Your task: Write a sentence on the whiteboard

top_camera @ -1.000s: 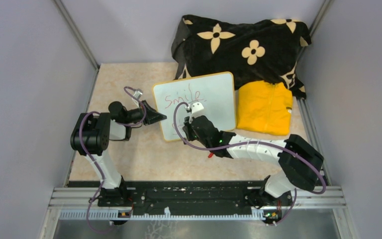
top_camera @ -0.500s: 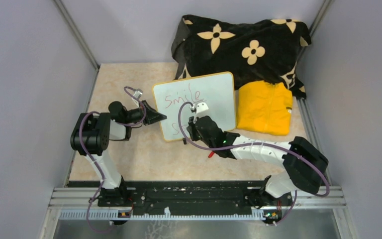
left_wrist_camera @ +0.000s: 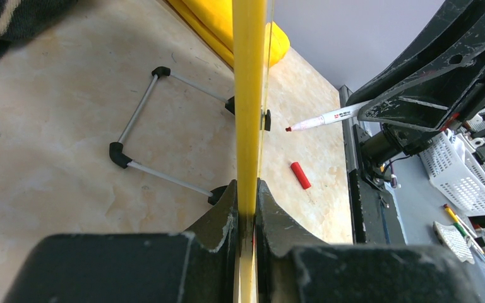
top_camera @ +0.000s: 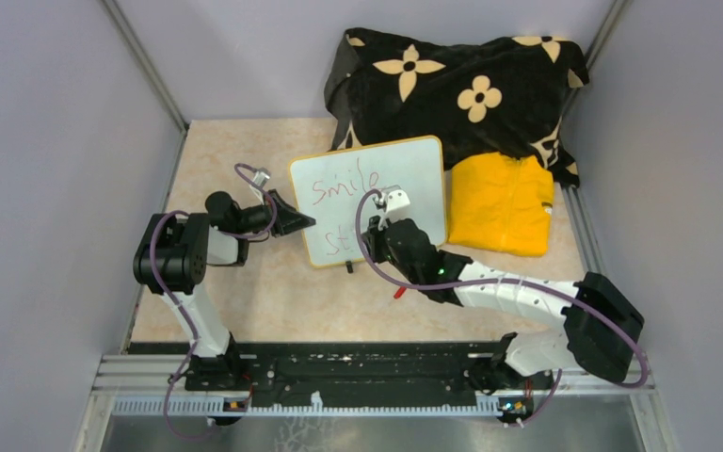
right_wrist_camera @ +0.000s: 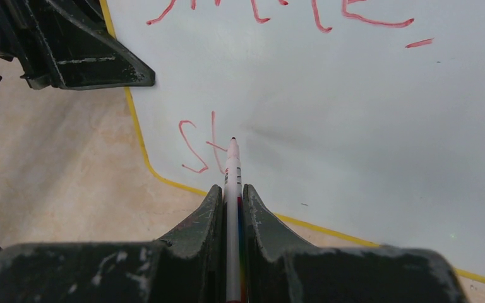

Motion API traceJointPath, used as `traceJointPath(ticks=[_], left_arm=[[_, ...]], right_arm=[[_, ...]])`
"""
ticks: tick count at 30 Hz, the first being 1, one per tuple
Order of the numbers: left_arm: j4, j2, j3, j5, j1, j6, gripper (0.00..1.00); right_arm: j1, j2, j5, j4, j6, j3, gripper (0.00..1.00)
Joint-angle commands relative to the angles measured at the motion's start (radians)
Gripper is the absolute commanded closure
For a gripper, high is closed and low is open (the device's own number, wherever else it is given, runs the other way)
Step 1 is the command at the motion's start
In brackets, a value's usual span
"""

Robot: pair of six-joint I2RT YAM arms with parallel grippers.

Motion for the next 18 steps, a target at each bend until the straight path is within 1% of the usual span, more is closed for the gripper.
traceJointPath(ticks=[1,18], left_arm=[[-0.071,0.010,0.001,-0.027,-0.010,0.067,1.00],[-0.078,0.014,0.002,-0.027,-0.013,0.073,1.00]], right_arm=[[-0.009,-0.006,0.038,0.014,-0.006,0.004,1.00],[-0.009,0.062,0.051,0.004,-0.010,0.049,1.00]])
